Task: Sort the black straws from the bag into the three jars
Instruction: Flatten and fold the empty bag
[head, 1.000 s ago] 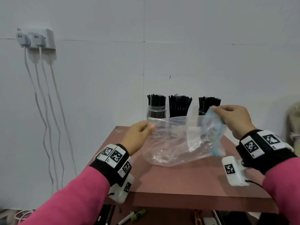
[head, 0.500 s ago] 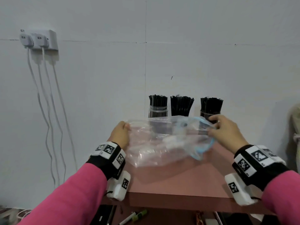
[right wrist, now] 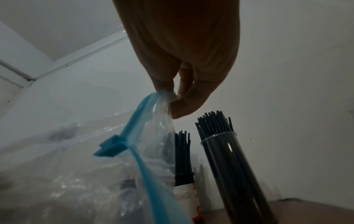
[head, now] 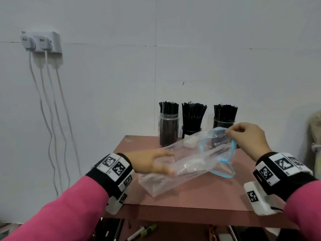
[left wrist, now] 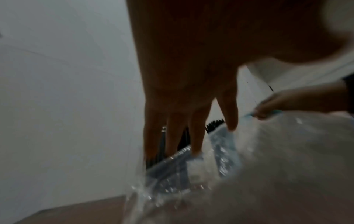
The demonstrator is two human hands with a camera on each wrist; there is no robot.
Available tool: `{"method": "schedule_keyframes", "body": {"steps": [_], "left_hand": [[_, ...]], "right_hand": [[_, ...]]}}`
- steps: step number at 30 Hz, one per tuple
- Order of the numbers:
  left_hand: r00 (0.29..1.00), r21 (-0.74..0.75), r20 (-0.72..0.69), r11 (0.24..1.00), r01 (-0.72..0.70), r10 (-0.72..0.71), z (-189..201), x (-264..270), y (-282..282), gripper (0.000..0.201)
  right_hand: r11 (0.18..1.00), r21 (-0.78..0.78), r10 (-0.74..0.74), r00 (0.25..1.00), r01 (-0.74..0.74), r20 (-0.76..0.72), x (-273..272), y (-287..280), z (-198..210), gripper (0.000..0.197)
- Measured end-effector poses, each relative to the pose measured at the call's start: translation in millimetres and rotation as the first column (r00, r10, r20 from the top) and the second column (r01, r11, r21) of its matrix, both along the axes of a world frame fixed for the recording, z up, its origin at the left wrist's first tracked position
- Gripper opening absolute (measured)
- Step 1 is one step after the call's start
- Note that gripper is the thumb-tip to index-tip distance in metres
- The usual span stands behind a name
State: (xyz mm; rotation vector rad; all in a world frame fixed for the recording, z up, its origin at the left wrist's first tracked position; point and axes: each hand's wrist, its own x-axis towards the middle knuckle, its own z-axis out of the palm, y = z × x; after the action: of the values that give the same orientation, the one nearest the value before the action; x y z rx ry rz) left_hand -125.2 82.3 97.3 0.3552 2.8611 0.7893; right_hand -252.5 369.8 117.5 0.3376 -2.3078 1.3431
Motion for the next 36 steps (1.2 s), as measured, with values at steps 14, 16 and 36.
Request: {"method": "schedule_keyframes", "body": {"steps": [14, 16, 36], "left_hand": [[0.991, -0.188, 0.099, 0.980, -0.071, 0.091, -19, -14, -20, 0.052], [0.989, -0.172, 0.122, 0.983, -0.059, 0.081, -18, -12, -24, 0.061], [0.979, -0.058, 0.169, 0.993, -0.106, 0.114, -39, 5, -47, 0.036]], "right_hand": [[0.387, 0.902, 0.378, 0.860, 0.189, -0.343, 25, -9, -45, 0.036], [0.443, 0.854, 0.379, 0.806, 0.275, -0.456, 17, -10, -46, 0.032], [0.922, -0.129, 0.364, 0.930, -0.366, -0.039, 18, 51, -20, 0.039]]}}
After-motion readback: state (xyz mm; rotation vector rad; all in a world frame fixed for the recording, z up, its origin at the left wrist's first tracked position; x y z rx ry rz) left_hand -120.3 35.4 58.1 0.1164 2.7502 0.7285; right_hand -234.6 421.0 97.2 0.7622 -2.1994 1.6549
